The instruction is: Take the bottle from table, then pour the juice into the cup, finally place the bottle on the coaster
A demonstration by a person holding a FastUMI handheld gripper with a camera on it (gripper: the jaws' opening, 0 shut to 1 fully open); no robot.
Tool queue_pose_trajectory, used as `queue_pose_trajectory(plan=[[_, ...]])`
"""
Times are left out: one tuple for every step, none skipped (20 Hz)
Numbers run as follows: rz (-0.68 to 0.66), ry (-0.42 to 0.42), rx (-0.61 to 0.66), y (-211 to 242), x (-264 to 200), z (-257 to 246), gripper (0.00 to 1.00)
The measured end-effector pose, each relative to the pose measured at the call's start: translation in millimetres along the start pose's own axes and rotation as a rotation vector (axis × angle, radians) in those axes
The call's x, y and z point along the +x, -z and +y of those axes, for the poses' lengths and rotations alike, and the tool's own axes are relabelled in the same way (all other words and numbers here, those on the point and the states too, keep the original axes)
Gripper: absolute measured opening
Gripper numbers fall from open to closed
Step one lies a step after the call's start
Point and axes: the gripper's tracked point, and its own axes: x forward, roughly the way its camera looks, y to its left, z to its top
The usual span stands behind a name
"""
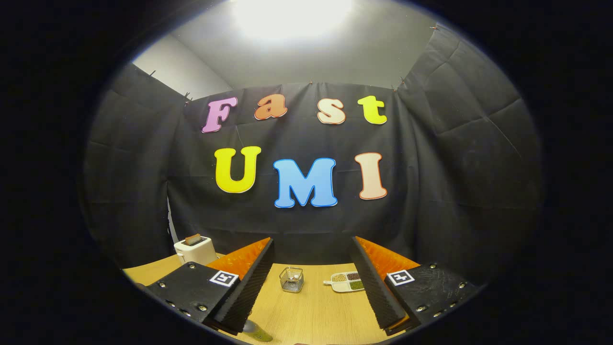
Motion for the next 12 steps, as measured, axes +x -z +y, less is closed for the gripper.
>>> queue_pose_trajectory(plan=[[-0.006,-0.012,0.006,8,-3,6,0.97],[-0.013,-0.023,0.01,17,-5,13,0.97],[-0.023,-0.037,0.01,26,-9,22,0.97],[-0.03,-0.049,0.007,37,-13,30,0.97],[-0.038,-0.061,0.006,46,-17,38,0.97],[-0.048,-0.069,0.006,57,-21,46,0.97],[-0.049,-0.075,0.002,69,-24,53,0.97],[-0.042,-0.085,-0.005,83,-27,61,0.97],[-0.033,-0.095,-0.008,96,-29,70,0.97],[-0.025,-0.108,-0.009,108,-31,79,0.97],[-0.011,-0.117,-0.009,120,-31,87,0.97],[0.002,-0.125,-0.007,133,-31,94,0.97]])
